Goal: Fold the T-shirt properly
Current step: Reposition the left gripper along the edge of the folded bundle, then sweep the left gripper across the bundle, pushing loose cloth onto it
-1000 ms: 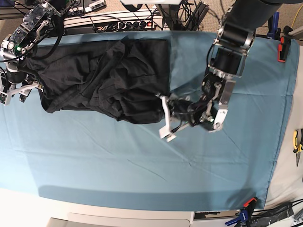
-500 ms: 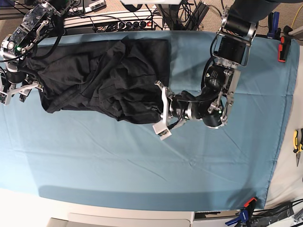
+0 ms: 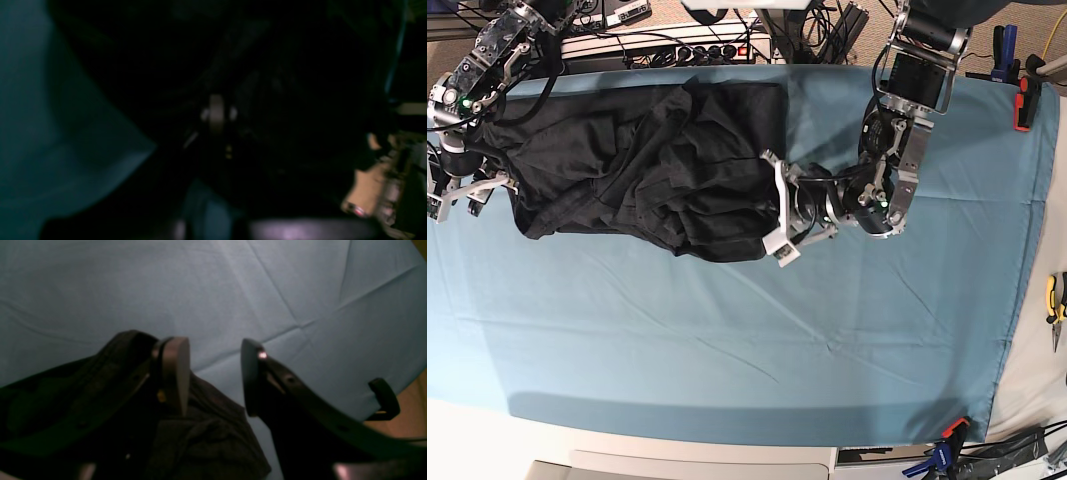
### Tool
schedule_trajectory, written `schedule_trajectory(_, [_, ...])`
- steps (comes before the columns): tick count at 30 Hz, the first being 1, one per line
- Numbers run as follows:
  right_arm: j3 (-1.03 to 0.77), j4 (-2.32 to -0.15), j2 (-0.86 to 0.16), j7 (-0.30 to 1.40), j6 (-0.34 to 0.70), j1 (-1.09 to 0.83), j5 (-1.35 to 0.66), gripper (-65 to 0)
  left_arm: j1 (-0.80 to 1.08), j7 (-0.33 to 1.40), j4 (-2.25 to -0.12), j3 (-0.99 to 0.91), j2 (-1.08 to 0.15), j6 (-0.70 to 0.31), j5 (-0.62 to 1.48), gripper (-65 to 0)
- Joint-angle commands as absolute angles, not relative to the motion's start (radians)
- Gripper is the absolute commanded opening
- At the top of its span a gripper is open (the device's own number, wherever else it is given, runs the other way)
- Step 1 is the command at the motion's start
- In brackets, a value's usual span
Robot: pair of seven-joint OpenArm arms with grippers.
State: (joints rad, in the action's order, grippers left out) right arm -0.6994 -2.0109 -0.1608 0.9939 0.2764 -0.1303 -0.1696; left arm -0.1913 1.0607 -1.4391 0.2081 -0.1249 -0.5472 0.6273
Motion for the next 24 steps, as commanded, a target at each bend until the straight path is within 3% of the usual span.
schedule_trajectory(1, [-0.701, -2.027, -0.178, 0.965, 0.271, -0.121, -0.172, -39.3, -0.210, 1.044, -1.455, 0.207, -0.122, -0.546, 0.638, -65.0])
schedule_trajectory(13, [-0.701, -2.027, -0.177, 0.964, 0.271, -0.121, -0.176, -39.3, -0.139, 1.039, -1.455, 0.207, -0.096, -0.525, 0.659, -65.0])
schedule_trajectory(24, [-0.701, -2.027, -0.178, 0.965, 0.271, -0.121, -0.176, -39.3, -0.135, 1.055, -1.455, 0.224, 0.020, -0.516, 0.689, -65.0])
